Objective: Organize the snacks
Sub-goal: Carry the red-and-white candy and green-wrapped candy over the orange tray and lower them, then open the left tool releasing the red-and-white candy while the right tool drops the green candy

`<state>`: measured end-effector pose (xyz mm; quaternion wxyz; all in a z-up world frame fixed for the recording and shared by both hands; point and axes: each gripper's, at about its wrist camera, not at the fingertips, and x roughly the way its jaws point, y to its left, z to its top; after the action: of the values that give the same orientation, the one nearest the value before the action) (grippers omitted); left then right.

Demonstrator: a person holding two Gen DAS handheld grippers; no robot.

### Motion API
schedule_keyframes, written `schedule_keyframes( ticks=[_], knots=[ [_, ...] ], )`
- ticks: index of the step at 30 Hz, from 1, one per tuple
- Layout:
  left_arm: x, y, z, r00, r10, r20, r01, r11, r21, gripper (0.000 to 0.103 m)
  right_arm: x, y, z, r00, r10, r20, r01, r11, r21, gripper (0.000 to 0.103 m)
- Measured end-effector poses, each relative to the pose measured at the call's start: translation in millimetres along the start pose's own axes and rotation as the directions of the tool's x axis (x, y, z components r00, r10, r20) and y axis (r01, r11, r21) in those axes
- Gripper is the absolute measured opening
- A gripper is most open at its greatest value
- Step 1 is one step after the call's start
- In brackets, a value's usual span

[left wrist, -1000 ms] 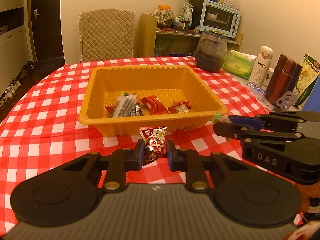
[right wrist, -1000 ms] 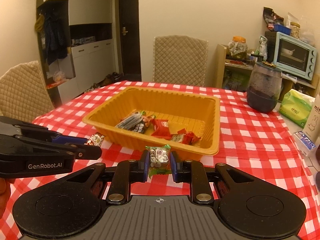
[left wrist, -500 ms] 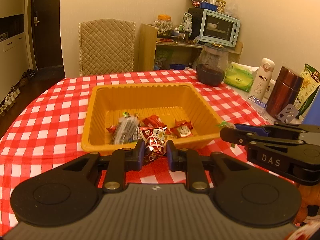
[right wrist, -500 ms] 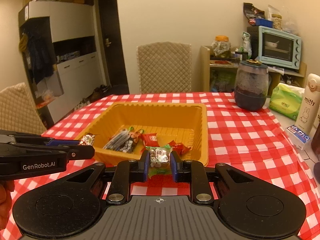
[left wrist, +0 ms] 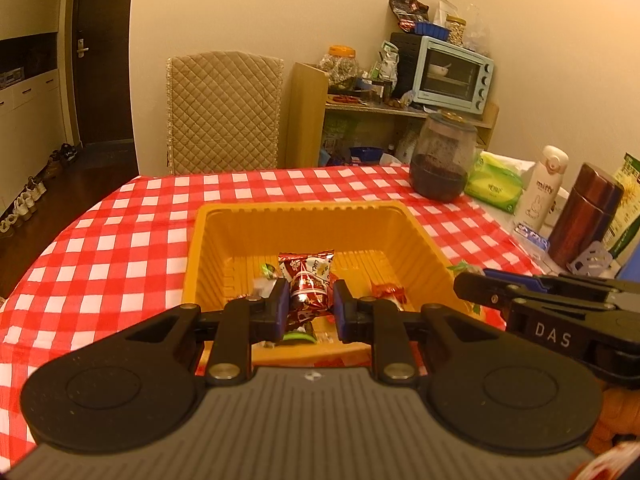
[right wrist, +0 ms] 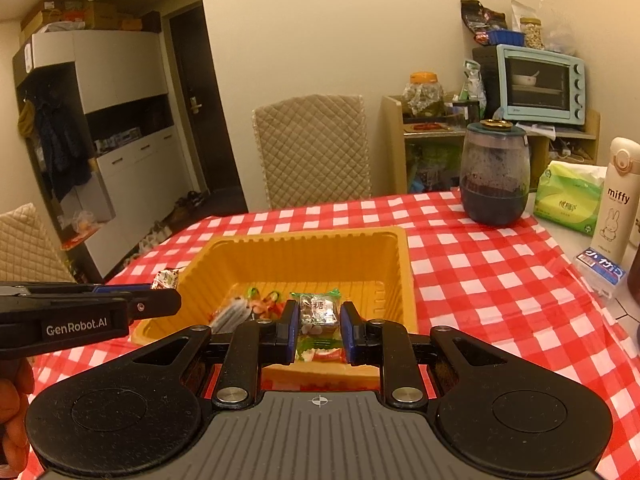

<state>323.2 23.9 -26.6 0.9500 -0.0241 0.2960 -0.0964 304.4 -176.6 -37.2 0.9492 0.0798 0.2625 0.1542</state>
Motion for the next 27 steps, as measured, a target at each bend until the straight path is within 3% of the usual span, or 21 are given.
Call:
schedule_keyframes(
  ticks=[13, 27],
  knots=[
    [25, 22, 23, 1.000, 0.023, 0.007, -0.022, 0.999, -0.033, 0.020, 28, -4, 17, 0.999, -0.031, 0.020, 0.030, 0.999, 0.033, 0.022],
    [60, 43, 30, 0.999, 0.031, -0.043, -0.033, 0.998, -0.052, 0.020, 71, 3, 31, 1.000, -0.012, 0.014, 0.011, 0.997, 0.072, 0.022]
  ],
)
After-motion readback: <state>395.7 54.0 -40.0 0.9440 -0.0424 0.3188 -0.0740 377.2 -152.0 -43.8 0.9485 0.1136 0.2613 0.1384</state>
